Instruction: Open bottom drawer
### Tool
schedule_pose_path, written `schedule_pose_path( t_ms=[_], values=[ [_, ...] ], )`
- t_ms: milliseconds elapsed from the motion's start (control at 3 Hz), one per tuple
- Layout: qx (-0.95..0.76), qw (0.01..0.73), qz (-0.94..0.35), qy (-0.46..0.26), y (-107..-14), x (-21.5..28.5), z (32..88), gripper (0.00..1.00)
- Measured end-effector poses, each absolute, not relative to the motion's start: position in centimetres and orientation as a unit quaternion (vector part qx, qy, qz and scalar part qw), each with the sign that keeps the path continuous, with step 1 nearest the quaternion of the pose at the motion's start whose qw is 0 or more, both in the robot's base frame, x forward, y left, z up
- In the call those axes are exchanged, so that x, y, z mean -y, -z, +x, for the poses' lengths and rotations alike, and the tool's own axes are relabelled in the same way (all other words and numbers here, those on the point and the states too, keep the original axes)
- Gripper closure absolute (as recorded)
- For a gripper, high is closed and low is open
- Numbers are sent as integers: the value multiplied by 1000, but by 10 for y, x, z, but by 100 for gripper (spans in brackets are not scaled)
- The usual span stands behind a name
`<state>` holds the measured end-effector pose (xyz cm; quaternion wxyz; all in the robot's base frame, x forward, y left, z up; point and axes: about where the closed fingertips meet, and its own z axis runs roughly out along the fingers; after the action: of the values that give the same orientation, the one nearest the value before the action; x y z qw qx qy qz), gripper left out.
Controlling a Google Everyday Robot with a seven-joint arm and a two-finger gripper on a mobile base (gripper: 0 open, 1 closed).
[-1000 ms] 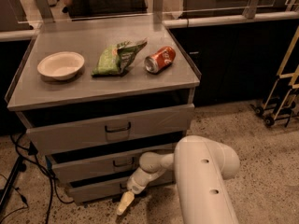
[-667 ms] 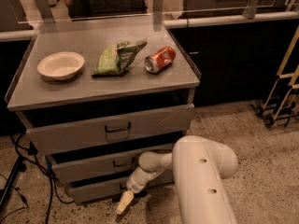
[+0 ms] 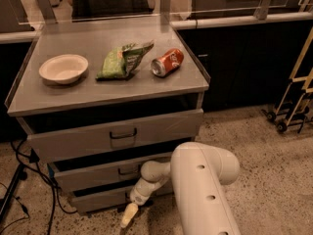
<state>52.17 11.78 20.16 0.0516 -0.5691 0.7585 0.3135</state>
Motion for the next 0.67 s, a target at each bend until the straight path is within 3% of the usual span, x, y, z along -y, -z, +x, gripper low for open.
schedule_pose_path(
  t_ms=[667],
  values=[
    [-758,36,-573,-309,-194,-119,509,0]
  ],
)
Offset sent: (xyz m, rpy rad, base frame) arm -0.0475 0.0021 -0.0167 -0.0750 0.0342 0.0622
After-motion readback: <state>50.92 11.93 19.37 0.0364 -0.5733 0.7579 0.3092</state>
